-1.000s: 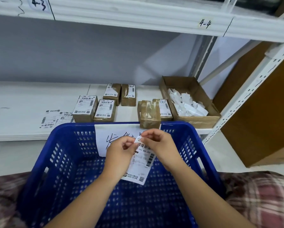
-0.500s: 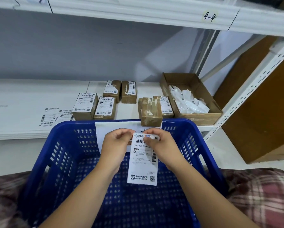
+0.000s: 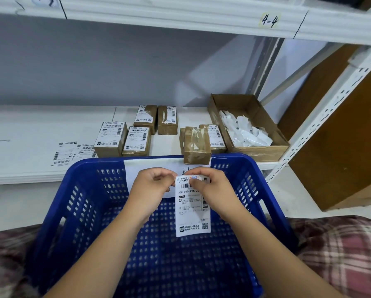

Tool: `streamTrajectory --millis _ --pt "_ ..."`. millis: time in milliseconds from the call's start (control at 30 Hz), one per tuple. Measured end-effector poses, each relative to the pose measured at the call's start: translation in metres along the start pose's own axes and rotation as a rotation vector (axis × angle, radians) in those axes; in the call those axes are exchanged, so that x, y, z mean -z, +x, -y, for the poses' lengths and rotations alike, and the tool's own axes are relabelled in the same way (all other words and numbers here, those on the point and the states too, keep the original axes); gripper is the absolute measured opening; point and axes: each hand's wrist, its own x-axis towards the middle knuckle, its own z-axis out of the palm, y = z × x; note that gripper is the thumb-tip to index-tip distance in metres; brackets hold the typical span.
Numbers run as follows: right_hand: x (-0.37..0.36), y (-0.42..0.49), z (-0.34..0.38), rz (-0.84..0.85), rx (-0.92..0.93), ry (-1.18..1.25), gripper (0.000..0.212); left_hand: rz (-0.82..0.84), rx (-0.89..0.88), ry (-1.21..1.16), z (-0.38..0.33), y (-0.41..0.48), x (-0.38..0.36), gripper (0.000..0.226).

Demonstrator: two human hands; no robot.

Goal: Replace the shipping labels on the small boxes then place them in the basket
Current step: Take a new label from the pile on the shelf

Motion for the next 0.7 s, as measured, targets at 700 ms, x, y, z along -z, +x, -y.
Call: streamTrajectory --millis 700 --pt "0.0005 -0.002 -0.0012 0.007 0.062 0.017 0.031 0.172 0.229 -0.197 0.0033 0.0027 0.0015 0.016"
